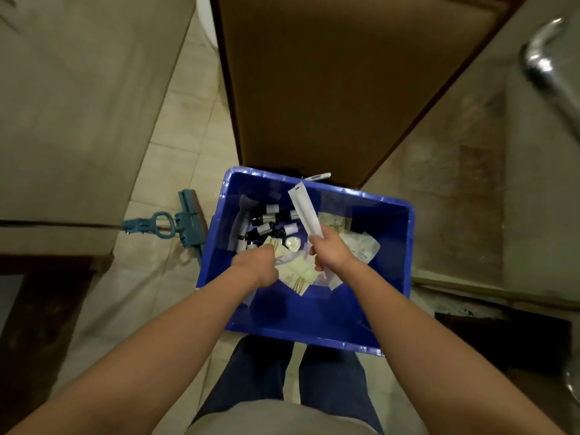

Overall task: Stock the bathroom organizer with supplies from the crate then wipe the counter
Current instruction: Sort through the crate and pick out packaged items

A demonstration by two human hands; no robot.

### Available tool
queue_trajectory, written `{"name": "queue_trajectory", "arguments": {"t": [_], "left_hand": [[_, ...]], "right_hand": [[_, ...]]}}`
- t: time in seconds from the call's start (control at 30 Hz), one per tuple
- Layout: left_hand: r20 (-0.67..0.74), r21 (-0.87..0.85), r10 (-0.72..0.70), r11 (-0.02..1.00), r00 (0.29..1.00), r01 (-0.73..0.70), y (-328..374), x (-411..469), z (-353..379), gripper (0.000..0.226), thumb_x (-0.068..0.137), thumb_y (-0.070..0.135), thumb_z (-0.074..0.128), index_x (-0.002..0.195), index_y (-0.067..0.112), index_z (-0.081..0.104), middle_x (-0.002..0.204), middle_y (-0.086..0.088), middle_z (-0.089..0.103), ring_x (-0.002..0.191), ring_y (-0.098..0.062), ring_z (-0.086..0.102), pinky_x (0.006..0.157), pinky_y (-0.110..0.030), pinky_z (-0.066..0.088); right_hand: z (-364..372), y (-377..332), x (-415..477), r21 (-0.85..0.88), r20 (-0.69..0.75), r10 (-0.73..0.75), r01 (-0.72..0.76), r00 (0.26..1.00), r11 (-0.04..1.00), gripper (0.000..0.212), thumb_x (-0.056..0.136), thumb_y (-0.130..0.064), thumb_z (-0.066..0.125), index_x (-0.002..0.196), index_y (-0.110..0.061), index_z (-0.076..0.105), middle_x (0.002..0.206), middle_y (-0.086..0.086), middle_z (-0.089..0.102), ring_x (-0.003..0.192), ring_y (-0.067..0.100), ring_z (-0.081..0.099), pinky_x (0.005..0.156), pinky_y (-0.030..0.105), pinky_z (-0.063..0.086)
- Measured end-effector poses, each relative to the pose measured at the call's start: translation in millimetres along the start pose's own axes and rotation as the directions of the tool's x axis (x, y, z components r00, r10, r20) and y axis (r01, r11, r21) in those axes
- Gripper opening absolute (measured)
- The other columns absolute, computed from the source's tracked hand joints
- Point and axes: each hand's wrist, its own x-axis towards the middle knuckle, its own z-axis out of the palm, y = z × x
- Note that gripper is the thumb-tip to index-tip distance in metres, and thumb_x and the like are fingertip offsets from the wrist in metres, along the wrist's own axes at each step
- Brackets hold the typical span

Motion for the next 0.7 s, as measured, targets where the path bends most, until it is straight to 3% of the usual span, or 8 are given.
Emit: {"name": "queue_trajectory", "arguments": {"t": [0.07,0.13,0.33,0.47,0.53,0.7], "left_hand": [[-0.031,0.004,0.077,0.997,0.997,-0.077,11,-7,-10,0.015,0.090,0.024,0.051,0.095,0.015,0.040,0.088,-0.003,0.051,0.075,-0.022,0.048,0.055,-0.031,0.032],[-0.060,0.019,0.145,0.989,0.988,-0.144,25,-14,-18,0.015,0.089,0.025,0.052,0.094,0.015,0.042,0.086,-0.002,0.050,0.078,-0.024,0.051,0.059,-0.032,0.035],[-0.078,0.078,0.317,0.947,0.945,-0.311,67,-34,-30,0.017,0.084,0.025,0.060,0.090,0.025,0.044,0.089,0.004,0.050,0.081,-0.019,0.050,0.067,-0.032,0.038],[-0.039,0.149,0.435,0.893,0.899,-0.426,97,-44,-30,0.020,0.081,0.024,0.064,0.089,0.029,0.047,0.091,0.009,0.051,0.081,-0.015,0.050,0.064,-0.029,0.036],[-0.017,0.178,0.489,0.860,0.872,-0.478,114,-49,-28,0.022,0.080,0.022,0.066,0.087,0.032,0.047,0.092,0.012,0.051,0.082,-0.013,0.051,0.062,-0.028,0.035],[0.012,0.262,0.595,0.774,0.804,-0.577,162,-65,-16,0.029,0.080,0.021,0.068,0.082,0.040,0.045,0.102,0.013,0.058,0.091,-0.010,0.057,0.071,-0.028,0.047]], "right_hand": [[-14,-4,-16,0.094,-0.044,0.031,-0.026,0.999,0.995,0.020,0.102,-0.028,0.033,0.111,-0.016,0.047,0.082,0.007,0.050,0.061,0.017,0.042,0.052,0.028,0.040],[-29,-4,-29,0.150,-0.093,0.035,-0.021,0.995,0.988,0.023,0.102,-0.027,0.033,0.110,-0.015,0.050,0.080,0.006,0.050,0.060,0.016,0.041,0.052,0.027,0.038],[-69,18,-67,0.203,-0.284,-0.099,0.161,0.954,0.966,0.025,0.097,-0.012,0.048,0.115,-0.019,0.064,0.077,0.001,0.057,0.064,0.013,0.048,0.061,0.029,0.043],[-93,40,-94,0.221,-0.412,-0.059,0.163,0.909,0.962,0.031,0.087,-0.008,0.062,0.118,-0.014,0.062,0.091,0.004,0.064,0.071,0.017,0.059,0.072,0.036,0.053],[-105,55,-109,0.222,-0.463,-0.038,0.157,0.885,0.962,0.034,0.082,-0.007,0.066,0.115,-0.015,0.061,0.094,0.003,0.065,0.075,0.017,0.063,0.070,0.031,0.054],[-130,99,-153,0.232,-0.577,-0.005,0.170,0.817,0.958,0.031,0.076,-0.003,0.068,0.105,-0.011,0.063,0.097,0.013,0.068,0.087,0.029,0.066,0.078,0.038,0.053]]}}
